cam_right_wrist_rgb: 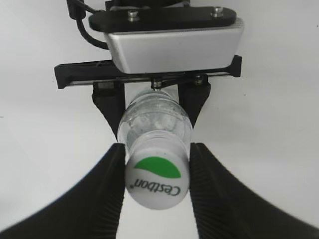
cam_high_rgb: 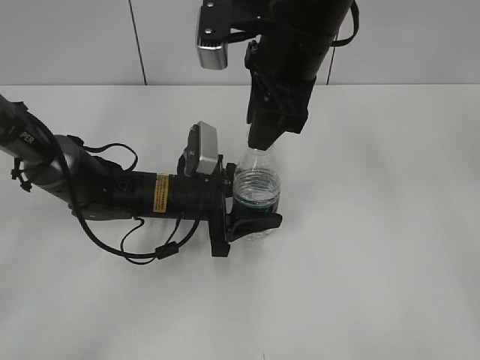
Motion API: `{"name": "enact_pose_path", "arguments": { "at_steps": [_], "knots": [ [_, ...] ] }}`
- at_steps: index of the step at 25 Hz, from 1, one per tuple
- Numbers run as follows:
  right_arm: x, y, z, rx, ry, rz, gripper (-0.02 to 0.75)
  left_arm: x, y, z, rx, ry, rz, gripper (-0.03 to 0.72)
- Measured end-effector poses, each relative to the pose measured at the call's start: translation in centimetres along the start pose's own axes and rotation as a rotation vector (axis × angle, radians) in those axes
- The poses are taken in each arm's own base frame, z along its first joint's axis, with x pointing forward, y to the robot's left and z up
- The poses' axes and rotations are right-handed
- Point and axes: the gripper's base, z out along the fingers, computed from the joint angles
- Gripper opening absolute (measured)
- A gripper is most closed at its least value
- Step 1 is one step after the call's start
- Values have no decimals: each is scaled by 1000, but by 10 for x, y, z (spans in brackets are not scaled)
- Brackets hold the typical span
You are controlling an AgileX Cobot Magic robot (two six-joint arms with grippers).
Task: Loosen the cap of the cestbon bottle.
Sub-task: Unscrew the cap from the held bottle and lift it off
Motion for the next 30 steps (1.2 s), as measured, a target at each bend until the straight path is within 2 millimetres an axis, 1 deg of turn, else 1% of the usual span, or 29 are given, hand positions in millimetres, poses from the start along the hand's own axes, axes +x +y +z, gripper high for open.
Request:
{"name": "enact_pose_path", "arguments": {
  "at_steps": [6,22,27,30],
  "knots": [
    [0,0,-1,3,2,-49,300,0,0,0,0,0,0,410],
    [1,1,-6,16,12,-95,293,0,0,0,-3,-2,-8,410],
    [-2,-3,-14,46,5,-106,291,0,0,0,-5,-2,-9,410],
    [-2,-3,-14,52,9,-109,291,0,0,0,-5,-2,-8,410]
  ]
}}
